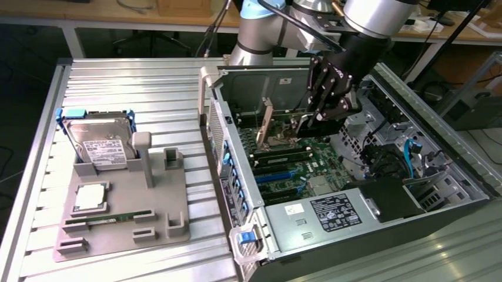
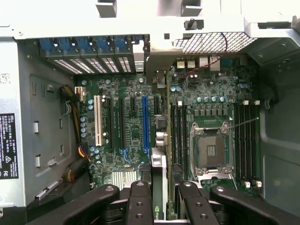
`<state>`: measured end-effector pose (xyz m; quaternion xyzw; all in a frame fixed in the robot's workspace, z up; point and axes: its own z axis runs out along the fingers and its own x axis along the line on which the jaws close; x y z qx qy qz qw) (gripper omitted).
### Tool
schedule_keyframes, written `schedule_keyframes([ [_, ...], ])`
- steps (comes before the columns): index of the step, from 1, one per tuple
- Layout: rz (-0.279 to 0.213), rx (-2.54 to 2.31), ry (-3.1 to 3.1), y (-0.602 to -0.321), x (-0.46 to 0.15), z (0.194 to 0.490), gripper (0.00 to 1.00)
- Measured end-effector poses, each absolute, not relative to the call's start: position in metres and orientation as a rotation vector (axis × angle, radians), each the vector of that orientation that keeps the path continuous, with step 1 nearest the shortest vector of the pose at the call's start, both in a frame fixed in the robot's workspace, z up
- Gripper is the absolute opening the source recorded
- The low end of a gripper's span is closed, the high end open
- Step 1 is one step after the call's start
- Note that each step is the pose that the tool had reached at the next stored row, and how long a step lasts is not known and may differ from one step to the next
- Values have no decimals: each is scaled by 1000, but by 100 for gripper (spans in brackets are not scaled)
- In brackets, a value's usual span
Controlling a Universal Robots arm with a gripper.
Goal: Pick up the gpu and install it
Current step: 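Insert the gpu into the slot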
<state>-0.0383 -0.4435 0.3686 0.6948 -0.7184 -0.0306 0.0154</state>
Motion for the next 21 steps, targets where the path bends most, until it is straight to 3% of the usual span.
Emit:
schedule_keyframes([
  [21, -95, 2162, -2235, -444, -38, 358, 27],
])
